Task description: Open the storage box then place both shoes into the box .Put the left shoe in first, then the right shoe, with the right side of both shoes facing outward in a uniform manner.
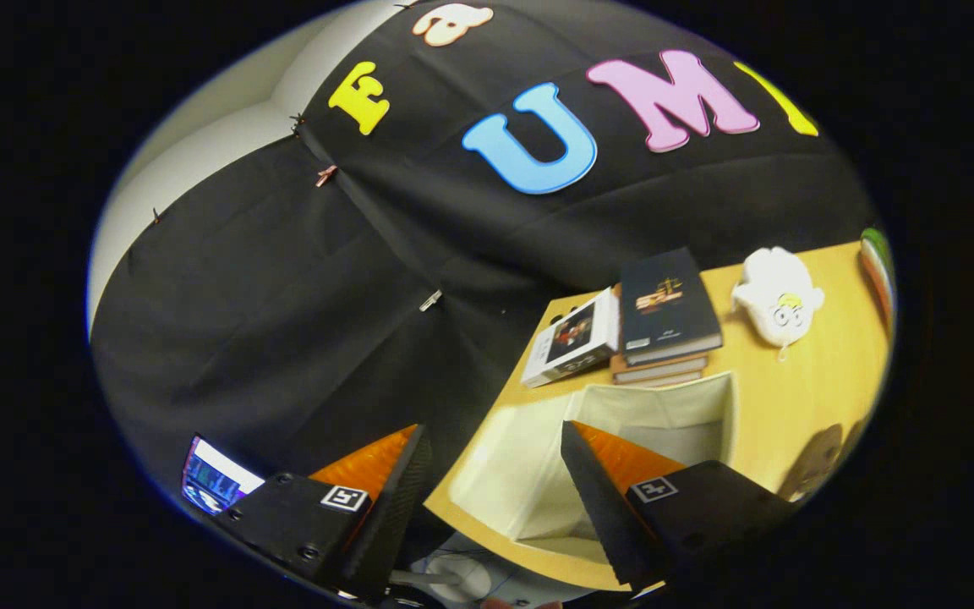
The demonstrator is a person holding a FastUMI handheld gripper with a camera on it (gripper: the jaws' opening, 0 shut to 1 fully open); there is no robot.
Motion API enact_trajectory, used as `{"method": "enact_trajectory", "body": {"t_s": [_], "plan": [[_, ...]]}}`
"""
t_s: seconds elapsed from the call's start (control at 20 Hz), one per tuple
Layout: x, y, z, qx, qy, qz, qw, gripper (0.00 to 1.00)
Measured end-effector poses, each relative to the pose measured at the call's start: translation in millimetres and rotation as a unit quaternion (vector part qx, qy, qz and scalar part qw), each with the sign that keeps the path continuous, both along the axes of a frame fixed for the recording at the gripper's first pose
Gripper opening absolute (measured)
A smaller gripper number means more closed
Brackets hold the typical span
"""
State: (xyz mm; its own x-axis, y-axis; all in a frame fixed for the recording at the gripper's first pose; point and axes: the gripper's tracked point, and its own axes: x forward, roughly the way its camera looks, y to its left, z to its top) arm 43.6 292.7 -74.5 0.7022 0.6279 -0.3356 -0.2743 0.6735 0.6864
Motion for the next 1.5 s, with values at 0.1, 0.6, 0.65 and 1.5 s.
{"method": "enact_trajectory", "body": {"t_s": [0.1, 0.6, 0.65, 1.5], "plan": [[-2.1, -48.2, -11.8, -0.063, -0.021, -0.030, 0.997, 0.97], [-75.0, -222.2, -128.2, -0.237, 0.056, -0.119, 0.963, 0.96], [-86.8, -227.8, -152.0, -0.244, 0.073, -0.117, 0.960, 0.96], [-92.3, -244.0, -355.1, -0.298, 0.201, -0.100, 0.928, 0.64]]}}
